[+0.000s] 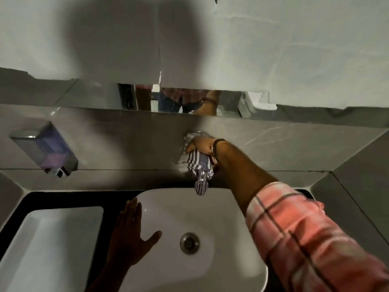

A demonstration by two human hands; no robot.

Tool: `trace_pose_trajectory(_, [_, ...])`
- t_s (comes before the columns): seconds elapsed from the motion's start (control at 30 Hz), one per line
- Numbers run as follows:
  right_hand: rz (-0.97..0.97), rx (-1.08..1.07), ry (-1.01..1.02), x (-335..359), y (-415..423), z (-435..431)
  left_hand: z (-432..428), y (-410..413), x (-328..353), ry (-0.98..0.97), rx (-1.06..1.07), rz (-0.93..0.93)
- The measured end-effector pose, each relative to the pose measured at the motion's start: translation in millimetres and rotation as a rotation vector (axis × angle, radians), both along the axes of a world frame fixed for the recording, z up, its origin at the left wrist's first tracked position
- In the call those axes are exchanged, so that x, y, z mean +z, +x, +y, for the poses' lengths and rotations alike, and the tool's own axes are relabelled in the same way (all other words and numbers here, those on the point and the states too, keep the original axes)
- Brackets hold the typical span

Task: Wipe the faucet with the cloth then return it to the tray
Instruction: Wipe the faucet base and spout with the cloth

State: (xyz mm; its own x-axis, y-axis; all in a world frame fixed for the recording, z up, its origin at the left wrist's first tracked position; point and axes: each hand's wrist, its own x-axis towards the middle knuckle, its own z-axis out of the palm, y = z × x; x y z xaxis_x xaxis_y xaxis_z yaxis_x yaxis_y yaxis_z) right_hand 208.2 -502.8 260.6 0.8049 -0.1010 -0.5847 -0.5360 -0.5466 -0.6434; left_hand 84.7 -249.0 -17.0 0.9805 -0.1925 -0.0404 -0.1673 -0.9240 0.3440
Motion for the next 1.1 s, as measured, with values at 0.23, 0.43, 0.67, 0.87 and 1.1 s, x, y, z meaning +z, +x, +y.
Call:
trace_pose_trajectory(0.23, [-0.539, -0.535, -0.343, -90.9, -74.5, 28.4, 1.1, 0.5, -2.0, -0.012, -0.006, 0.027])
trace_pose_trajectory(0.43, [-0.818, -0.624, 0.34, -143.7, -88.5, 32.4, 1.6, 2.2, -8.4, -0.051, -0.011, 0.004])
trace_pose_trajectory(0.67, [-0.42, -0.11, 0.812, -139.9, -77.5, -14.4, 5.2, 4.4, -19.0, -0.064, -0.012, -0.024])
trace_pose_trajectory(0.87, [-0.907, -0.598, -0.25, -144.6, -99.0, 42.3, 4.5, 3.7, -22.4, -0.055, -0.01, -0.016])
trace_pose_trajectory(1.1, [-0.514, -0.15, 0.774, -138.8, -76.9, -13.8, 3.3, 3.8, -17.6, -0.096, -0.008, -0.026])
